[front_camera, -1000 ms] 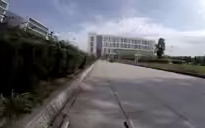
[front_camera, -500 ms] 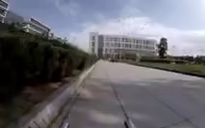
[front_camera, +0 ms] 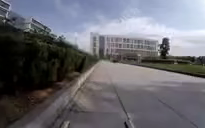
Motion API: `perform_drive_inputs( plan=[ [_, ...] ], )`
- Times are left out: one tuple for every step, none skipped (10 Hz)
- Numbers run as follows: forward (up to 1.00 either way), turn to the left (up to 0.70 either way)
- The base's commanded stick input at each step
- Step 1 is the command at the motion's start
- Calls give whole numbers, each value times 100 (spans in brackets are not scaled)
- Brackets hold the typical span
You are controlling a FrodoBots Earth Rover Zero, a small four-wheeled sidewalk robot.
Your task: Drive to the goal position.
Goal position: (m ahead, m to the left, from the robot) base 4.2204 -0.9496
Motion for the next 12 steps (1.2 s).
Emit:
perform_drive_inputs(
  plan=[
    [70, 0],
    [70, 0],
    [70, 0],
    [70, -2],
    [70, -12],
    [70, -9],
    [70, 0],
    [70, 0],
    [70, 0],
    [70, 0],
    [70, 0],
    [68, 0]
  ],
)
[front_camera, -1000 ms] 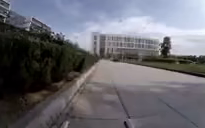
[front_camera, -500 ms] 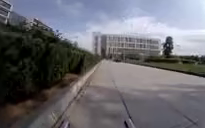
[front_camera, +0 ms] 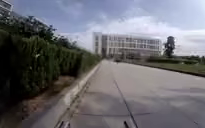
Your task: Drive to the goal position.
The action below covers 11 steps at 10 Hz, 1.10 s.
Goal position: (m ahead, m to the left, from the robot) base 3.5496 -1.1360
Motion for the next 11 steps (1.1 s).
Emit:
perform_drive_inputs(
  plan=[
    [45, 0],
    [45, 0],
    [45, 0],
    [26, 0],
    [0, 0],
    [0, 0],
    [0, 0],
    [0, 0],
    [0, 0],
    [0, 0],
    [0, 0]
  ],
)
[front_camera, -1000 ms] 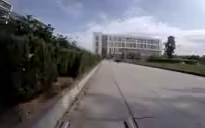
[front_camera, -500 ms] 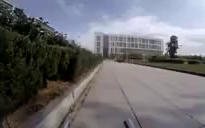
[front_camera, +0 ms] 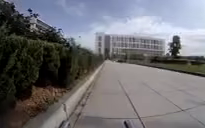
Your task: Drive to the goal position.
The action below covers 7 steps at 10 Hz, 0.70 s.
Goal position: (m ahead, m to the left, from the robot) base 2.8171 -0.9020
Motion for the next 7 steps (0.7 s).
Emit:
perform_drive_inputs(
  plan=[
    [0, 0],
    [0, 0],
    [0, -13],
    [0, -43],
    [0, -45],
    [22, -36],
    [45, -27]
  ],
)
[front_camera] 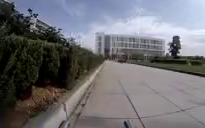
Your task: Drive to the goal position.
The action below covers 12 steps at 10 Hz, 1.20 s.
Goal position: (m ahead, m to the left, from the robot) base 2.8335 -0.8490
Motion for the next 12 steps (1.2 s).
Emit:
perform_drive_inputs(
  plan=[
    [45, -27],
    [70, -14],
    [70, -14],
    [70, -14],
    [70, -14],
    [66, -16],
    [54, -22],
    [45, -17],
    [45, 0],
    [45, 0],
    [45, 0],
    [45, 0]
  ],
)
